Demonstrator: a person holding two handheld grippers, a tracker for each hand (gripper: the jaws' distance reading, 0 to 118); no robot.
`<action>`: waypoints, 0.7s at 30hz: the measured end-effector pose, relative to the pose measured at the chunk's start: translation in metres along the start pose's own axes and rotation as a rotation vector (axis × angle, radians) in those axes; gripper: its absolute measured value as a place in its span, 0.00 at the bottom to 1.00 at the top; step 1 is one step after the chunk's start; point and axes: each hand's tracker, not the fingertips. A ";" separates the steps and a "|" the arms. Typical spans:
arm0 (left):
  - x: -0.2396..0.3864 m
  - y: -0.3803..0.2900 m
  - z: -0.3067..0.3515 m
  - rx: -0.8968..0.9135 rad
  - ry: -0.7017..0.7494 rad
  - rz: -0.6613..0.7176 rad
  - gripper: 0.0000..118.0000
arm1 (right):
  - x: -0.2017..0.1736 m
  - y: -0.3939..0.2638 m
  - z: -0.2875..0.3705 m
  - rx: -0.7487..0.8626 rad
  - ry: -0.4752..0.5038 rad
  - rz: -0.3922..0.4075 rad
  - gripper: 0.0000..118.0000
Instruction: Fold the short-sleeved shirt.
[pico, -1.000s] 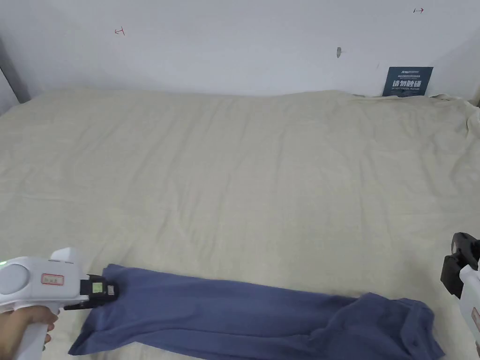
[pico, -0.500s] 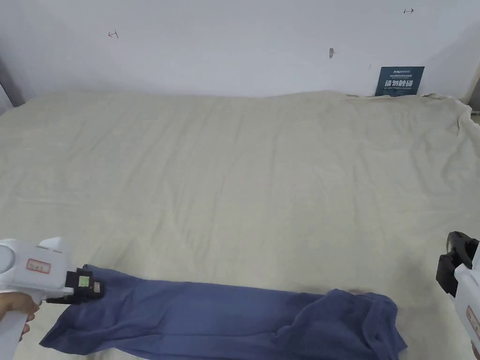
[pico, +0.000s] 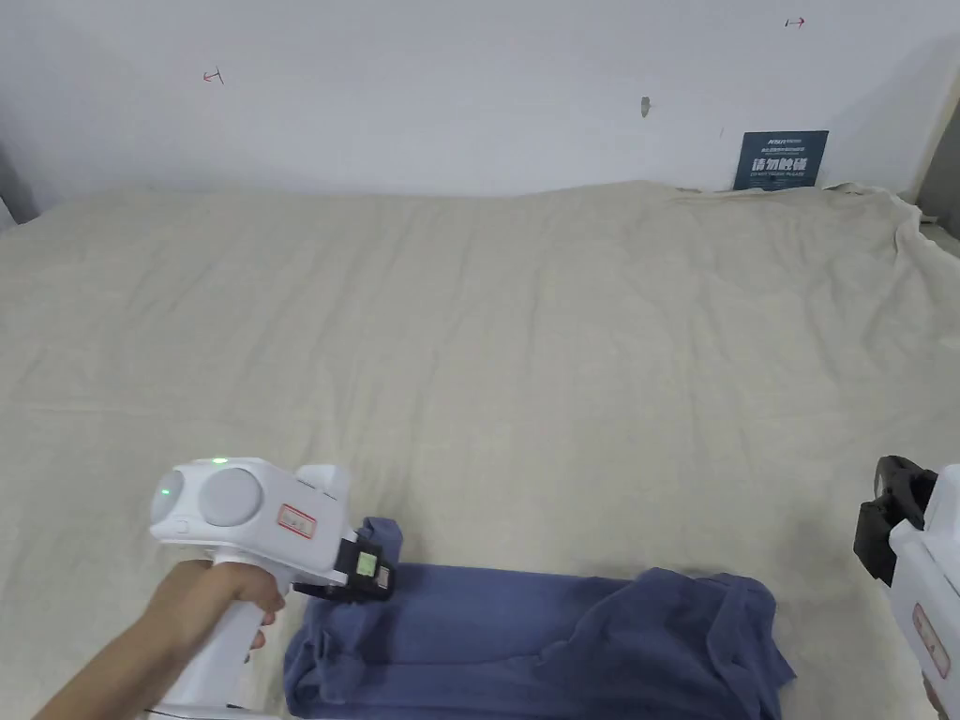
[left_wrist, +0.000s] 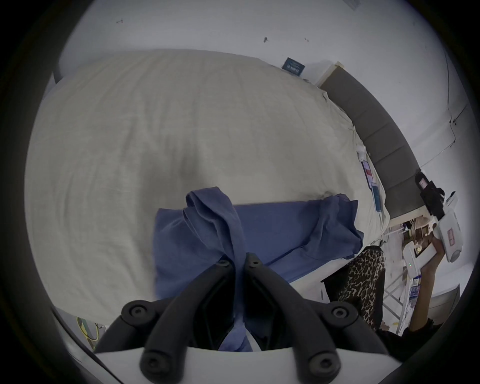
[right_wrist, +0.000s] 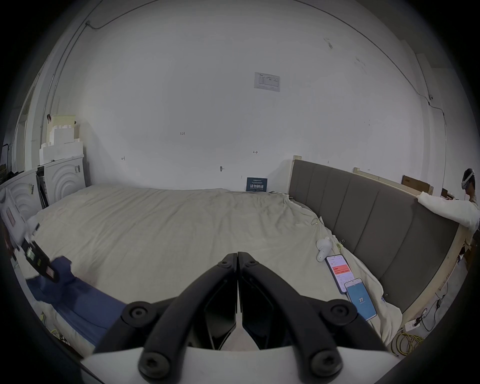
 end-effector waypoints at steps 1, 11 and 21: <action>0.006 0.000 -0.012 -0.018 0.003 -0.013 0.01 | 0.002 0.000 0.001 0.000 -0.001 -0.001 0.00; 0.037 -0.007 -0.094 -0.049 0.011 0.034 0.01 | 0.009 -0.005 0.004 -0.008 -0.018 -0.005 0.00; 0.045 -0.013 -0.088 0.017 -0.002 0.030 1.00 | 0.009 -0.007 0.005 -0.016 -0.017 -0.005 0.00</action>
